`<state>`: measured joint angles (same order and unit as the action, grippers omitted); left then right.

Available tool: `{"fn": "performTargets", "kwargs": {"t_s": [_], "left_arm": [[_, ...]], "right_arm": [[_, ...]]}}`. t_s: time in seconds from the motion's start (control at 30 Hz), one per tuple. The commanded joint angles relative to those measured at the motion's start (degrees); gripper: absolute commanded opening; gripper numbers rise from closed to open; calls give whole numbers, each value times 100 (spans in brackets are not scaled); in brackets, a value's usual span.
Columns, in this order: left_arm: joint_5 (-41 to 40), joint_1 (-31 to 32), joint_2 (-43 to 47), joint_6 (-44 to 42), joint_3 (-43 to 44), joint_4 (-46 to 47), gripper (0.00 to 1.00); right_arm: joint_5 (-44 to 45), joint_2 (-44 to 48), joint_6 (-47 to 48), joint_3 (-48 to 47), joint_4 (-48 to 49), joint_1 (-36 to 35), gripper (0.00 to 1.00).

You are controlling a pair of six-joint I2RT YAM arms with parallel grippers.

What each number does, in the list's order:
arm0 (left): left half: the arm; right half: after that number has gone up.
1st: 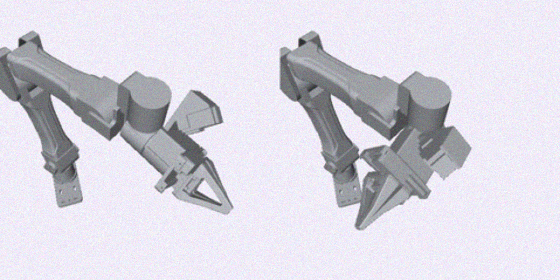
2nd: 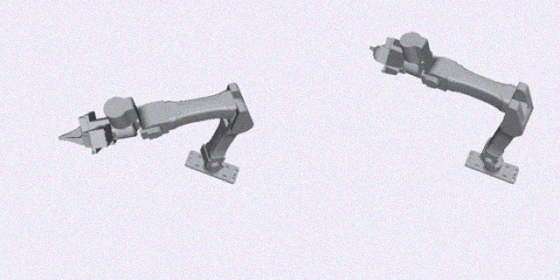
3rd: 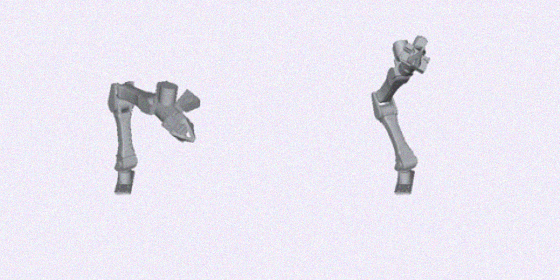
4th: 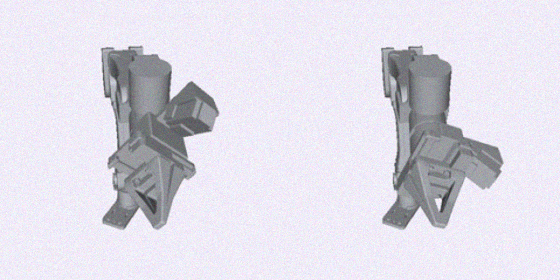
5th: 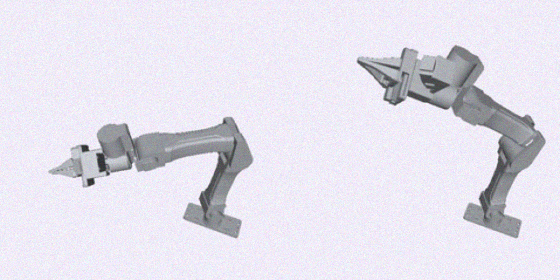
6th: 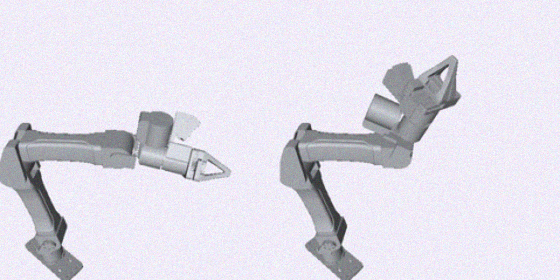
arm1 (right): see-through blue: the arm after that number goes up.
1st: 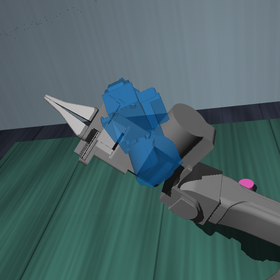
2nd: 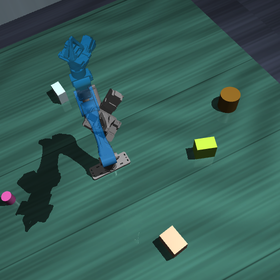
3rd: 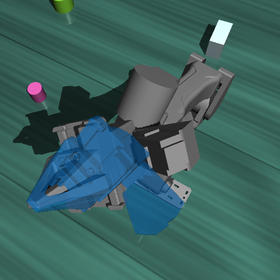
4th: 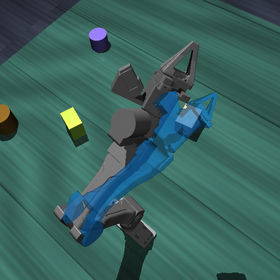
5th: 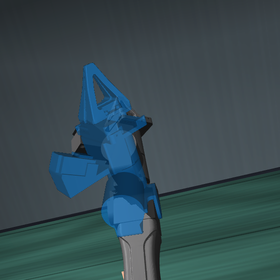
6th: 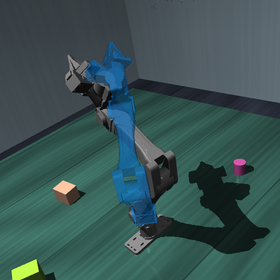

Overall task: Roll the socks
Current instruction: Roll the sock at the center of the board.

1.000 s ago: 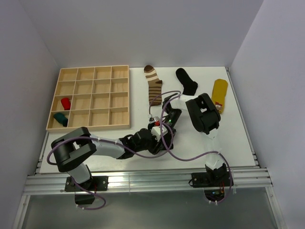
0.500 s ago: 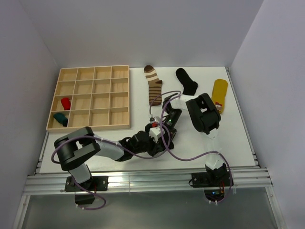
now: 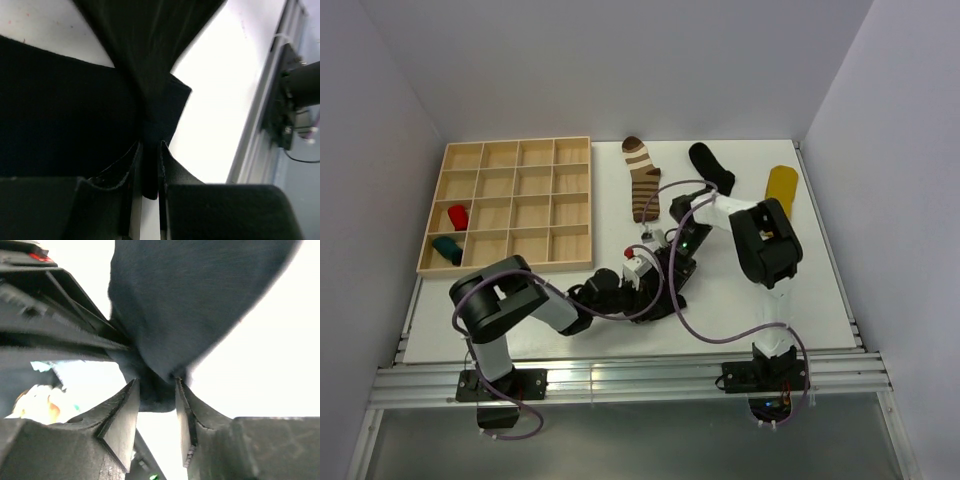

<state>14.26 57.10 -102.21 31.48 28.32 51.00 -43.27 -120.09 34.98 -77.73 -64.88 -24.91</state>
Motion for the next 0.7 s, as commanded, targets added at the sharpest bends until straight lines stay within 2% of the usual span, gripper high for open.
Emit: {"fn": "performTargets", "kwargs": {"t_s": [0.0,0.17,0.23,0.33,0.43,0.53,0.67], "left_arm": [[919,-260,-404,498,-362,-355,0],[1666,-568,-755,981,-353,58,0],[2053,-735,-879,1210,-240,-63,0],[2667,-920,-1098,1561,24,-222,0],[3117,-1087,-1187,1861,147,-319,0],[3546,-1271,-1239,1870,323,-748,0],[3741,-1394,-1344,1817,552,-1566,0]], "right_arm": [[73,662,17,48,784,354,43],[-7,1259,0,206,1153,837,43],[81,1698,70,434,1494,917,43],[537,2539,157,1092,2283,926,46],[775,3272,447,1646,2646,865,48],[723,3780,789,1972,2674,751,48],[661,4230,1212,2542,2700,365,50]]}}
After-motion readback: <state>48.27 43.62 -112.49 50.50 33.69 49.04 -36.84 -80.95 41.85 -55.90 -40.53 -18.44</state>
